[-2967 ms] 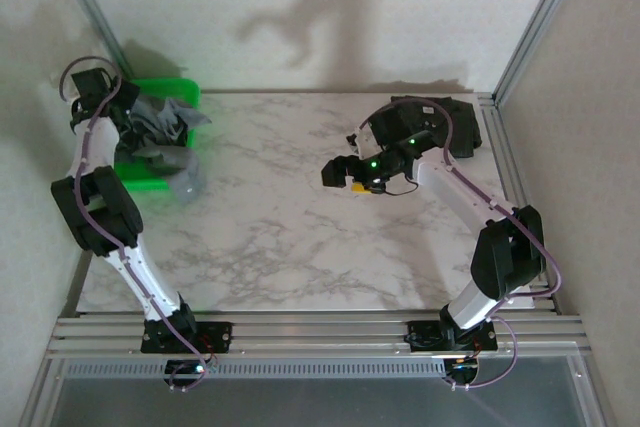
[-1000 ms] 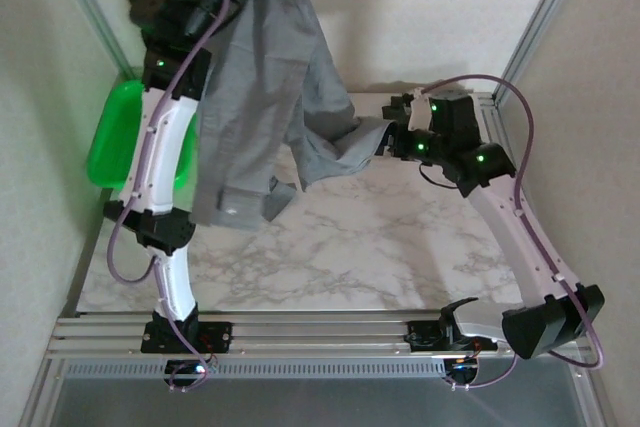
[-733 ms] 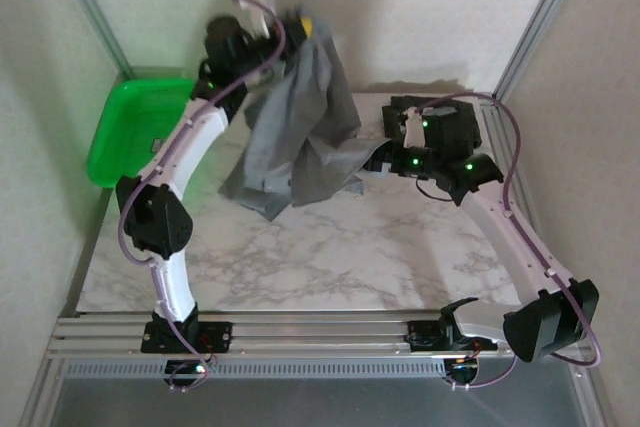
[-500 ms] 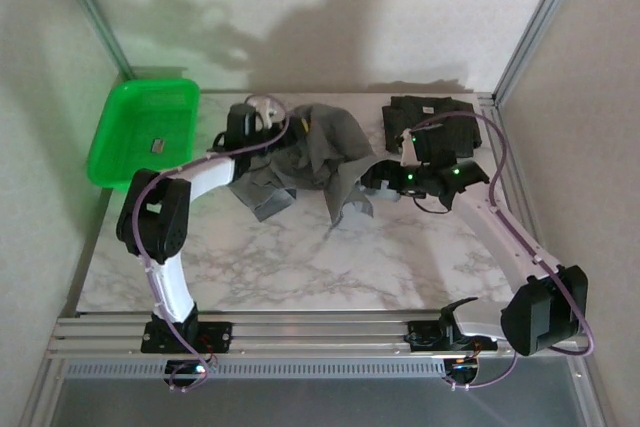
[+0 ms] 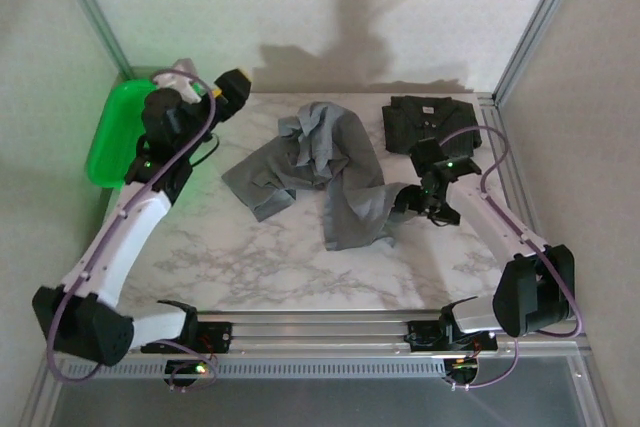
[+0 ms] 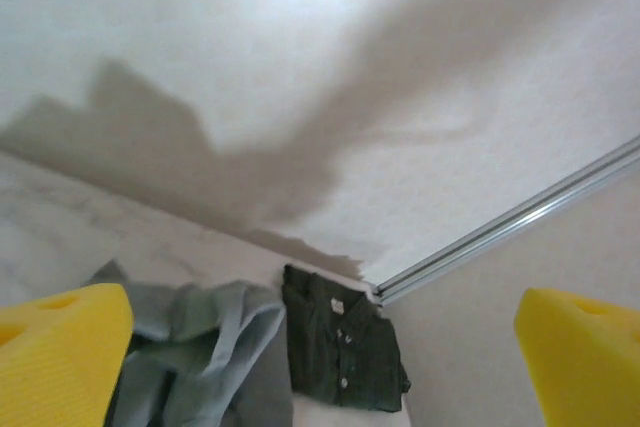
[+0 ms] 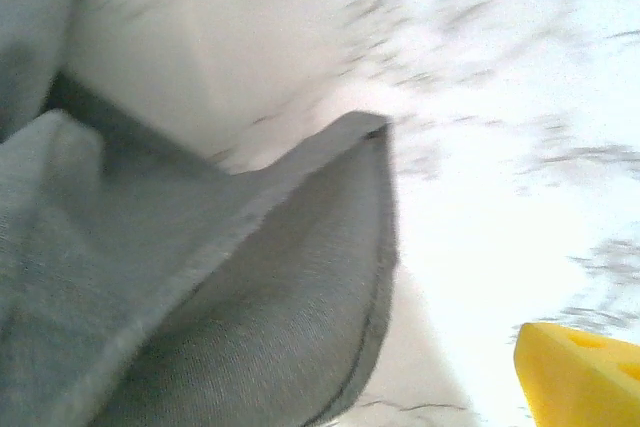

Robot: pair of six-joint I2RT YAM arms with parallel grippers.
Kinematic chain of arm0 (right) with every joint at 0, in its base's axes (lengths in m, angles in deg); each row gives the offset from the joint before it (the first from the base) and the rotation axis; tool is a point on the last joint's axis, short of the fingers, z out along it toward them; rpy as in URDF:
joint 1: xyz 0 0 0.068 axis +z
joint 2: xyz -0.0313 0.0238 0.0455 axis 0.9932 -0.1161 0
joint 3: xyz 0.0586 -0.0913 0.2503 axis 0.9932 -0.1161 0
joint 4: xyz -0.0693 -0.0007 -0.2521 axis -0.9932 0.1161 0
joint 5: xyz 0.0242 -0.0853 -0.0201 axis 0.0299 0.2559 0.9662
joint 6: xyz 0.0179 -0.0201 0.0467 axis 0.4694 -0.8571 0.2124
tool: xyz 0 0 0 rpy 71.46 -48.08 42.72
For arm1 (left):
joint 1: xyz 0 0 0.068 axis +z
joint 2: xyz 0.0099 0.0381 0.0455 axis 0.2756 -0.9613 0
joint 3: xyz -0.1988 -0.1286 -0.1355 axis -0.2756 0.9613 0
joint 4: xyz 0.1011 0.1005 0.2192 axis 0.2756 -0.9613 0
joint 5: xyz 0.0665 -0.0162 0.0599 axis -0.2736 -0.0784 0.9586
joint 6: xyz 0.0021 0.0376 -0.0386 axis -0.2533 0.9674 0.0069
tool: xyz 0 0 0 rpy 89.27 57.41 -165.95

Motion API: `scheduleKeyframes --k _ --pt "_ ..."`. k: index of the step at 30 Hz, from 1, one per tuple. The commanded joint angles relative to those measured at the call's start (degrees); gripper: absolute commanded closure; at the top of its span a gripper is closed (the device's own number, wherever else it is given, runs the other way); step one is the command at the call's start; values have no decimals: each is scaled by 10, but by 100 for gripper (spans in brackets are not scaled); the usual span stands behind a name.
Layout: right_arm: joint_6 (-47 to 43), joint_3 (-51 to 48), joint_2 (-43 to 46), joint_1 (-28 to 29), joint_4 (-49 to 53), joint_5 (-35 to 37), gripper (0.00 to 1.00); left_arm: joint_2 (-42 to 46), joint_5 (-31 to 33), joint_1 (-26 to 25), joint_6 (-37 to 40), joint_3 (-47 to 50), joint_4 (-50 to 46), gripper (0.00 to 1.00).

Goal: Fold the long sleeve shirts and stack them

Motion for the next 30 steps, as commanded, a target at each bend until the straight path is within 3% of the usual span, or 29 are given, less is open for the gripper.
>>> scheduleKeyframes --k 1,4,6,8,10,15,19,23,26,28,30 --pt "17 75 29 -15 -15 93 1 -64 28 -19 -40 89 -155 8" --pt "-50 141 13 -2 -105 30 1 -113 9 -46 -93 119 -105 13" --pt "-94 214 -45 10 -129 -62 1 -164 -3 -61 -117 113 -68 14" --pt "-97 328 -138 23 -55 -85 1 -209 -15 -66 -150 108 -53 20" --pt "-64 370 -191 26 -10 -87 2 -235 1 -70 -166 101 -60 24" --pt "35 163 -98 14 -13 -84 3 -269 17 -81 -211 110 -28 30" --pt "-43 97 -34 23 -147 -165 1 -290 38 -78 -232 113 13 42" --pt "-162 334 -258 32 -110 -239 7 -351 19 -80 -208 48 -16 54" --pt "-233 536 -418 52 -69 -226 7 -362 32 -82 -214 56 -32 66" --pt "-205 639 -500 42 -54 -266 6 -352 45 -78 -226 78 -16 75" --pt "-183 762 -579 47 -22 -287 6 -343 48 -72 -231 87 -3 92"
